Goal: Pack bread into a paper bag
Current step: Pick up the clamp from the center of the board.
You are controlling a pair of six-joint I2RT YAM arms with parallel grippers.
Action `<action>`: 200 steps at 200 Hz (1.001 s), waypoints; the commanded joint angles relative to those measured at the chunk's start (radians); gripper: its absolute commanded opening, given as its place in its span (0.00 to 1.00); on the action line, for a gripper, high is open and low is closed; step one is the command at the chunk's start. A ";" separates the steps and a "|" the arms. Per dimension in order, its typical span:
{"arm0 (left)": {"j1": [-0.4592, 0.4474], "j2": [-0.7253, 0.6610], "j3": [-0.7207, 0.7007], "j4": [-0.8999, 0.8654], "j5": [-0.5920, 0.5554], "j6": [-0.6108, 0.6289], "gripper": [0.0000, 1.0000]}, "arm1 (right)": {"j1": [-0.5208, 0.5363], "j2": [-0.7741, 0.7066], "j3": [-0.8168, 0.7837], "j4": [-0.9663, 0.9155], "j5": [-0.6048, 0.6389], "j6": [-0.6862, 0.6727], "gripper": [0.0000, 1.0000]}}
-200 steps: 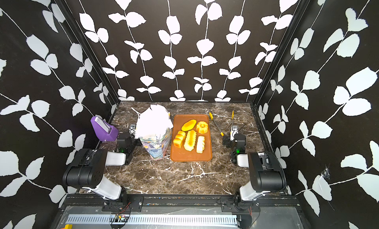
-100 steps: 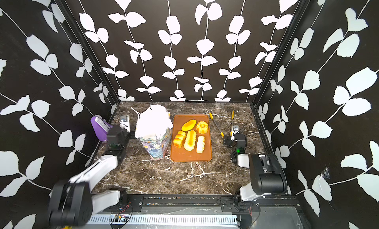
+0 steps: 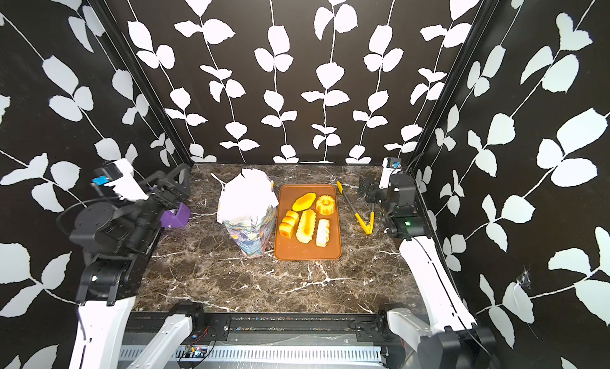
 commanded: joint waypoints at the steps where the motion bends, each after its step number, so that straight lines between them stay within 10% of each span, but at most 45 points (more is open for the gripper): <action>1: -0.001 0.079 -0.018 0.048 0.188 -0.241 0.99 | -0.008 -0.026 -0.031 -0.129 0.009 0.246 0.99; 47: -0.001 0.100 -0.029 0.223 0.204 -0.488 0.99 | -0.017 0.030 -0.118 -0.046 -0.162 0.390 0.99; 118: -0.001 0.227 0.478 -1.010 -0.101 -0.484 0.99 | 0.062 0.078 0.008 -0.291 0.055 0.255 0.99; 200: -0.015 0.009 0.248 -1.305 -0.072 -0.779 0.99 | 0.165 0.193 0.046 -0.339 0.169 0.241 0.99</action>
